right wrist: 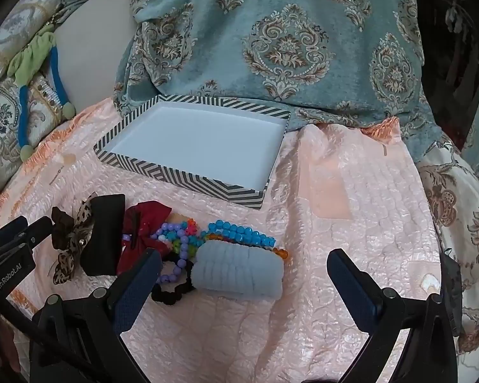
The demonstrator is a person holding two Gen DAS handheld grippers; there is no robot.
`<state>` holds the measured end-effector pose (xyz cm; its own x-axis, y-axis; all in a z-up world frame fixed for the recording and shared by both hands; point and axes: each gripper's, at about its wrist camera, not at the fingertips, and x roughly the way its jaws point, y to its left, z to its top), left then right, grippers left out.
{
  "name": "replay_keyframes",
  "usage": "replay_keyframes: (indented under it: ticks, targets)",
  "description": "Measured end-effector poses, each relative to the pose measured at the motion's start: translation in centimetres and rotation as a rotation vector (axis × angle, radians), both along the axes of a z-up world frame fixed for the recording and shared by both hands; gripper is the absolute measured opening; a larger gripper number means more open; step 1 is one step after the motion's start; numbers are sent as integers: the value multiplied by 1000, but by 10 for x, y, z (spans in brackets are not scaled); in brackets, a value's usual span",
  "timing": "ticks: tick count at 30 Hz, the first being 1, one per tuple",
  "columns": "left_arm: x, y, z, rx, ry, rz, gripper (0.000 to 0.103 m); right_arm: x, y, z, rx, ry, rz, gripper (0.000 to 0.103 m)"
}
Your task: Organize jewelry
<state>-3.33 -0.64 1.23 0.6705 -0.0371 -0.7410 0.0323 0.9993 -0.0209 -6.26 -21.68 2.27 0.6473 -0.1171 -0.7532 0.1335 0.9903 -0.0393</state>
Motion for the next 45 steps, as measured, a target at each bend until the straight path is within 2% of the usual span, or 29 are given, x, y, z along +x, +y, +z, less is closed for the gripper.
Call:
replay_keyframes:
  ticks: [11,17,21,25,27,45]
  targets:
    - [0,-4,-1,16,-7,-10,51,-4,-3,-3,11,2,17,103]
    - [0,-5,-3,26,-1,-16,51,-1,-8,-3,91,-17,10,103]
    - [0,-5,-3,26,1,-16,52,-1,-6,-2,99,-22,17,103]
    - [-1,-5,-4,39,-4,-9,51,-2,-5,-2,111,7,26,103]
    - [-2,-5,-3,43,-9,-5,51,-1,-6,-3,119,54,29,103]
    - [-6,0,-3,49,-21,20,51,-4,5,-2,72,37,59,103]
